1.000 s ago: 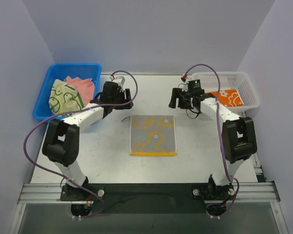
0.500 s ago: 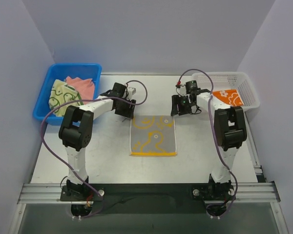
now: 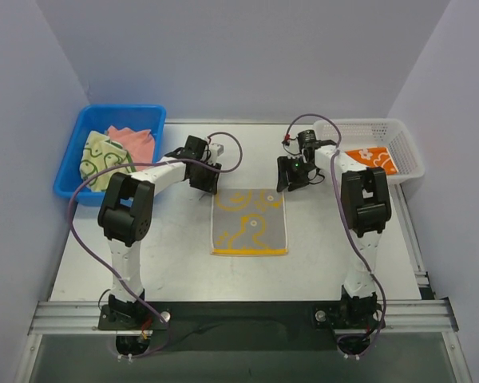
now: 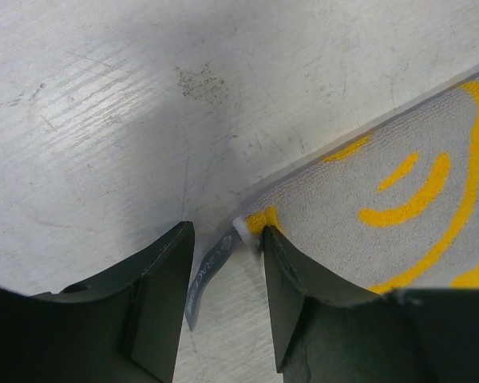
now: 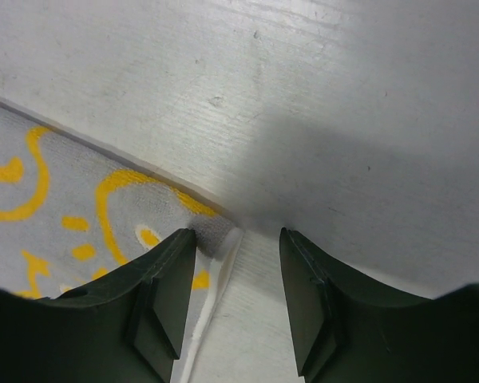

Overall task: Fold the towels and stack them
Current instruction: Fold the towel

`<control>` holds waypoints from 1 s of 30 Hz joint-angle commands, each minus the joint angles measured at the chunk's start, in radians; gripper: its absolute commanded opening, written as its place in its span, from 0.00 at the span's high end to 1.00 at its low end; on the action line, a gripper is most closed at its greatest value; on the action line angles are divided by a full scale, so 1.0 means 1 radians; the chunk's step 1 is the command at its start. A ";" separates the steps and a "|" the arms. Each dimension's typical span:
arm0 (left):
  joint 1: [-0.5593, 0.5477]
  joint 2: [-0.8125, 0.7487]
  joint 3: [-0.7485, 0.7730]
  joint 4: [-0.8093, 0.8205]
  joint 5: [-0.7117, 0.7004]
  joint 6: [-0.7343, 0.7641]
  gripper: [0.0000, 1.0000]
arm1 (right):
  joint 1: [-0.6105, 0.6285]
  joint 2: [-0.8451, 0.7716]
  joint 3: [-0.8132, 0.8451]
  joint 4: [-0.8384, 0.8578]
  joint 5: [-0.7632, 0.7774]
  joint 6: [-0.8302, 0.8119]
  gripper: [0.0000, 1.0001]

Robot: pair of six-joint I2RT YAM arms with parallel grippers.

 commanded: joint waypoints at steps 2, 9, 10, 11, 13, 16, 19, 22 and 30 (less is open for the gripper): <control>-0.015 0.054 0.003 -0.039 0.005 0.030 0.51 | 0.030 0.048 0.091 -0.137 0.026 -0.018 0.54; -0.016 0.063 0.003 -0.050 -0.003 0.038 0.57 | 0.074 0.122 0.174 -0.234 0.123 -0.067 0.63; -0.016 0.061 0.003 -0.052 -0.004 0.038 0.57 | 0.082 0.125 0.172 -0.242 0.135 -0.077 0.63; -0.016 0.063 0.003 -0.050 -0.007 0.038 0.58 | 0.083 0.125 0.171 -0.252 0.142 -0.080 0.64; -0.016 0.066 0.004 -0.053 -0.009 0.038 0.59 | 0.082 0.130 0.163 -0.258 0.157 -0.081 0.65; -0.016 0.072 0.006 -0.053 -0.009 0.039 0.63 | 0.077 0.137 0.163 -0.263 0.165 -0.078 0.66; -0.016 0.081 0.009 -0.061 -0.012 0.038 0.67 | 0.070 0.145 0.175 -0.269 0.160 -0.077 0.69; -0.015 0.090 0.013 -0.065 -0.013 0.039 0.71 | 0.071 0.162 0.197 -0.286 0.152 -0.081 0.76; -0.015 0.112 0.032 -0.085 -0.006 0.039 0.88 | 0.071 0.173 0.212 -0.306 0.116 -0.106 1.00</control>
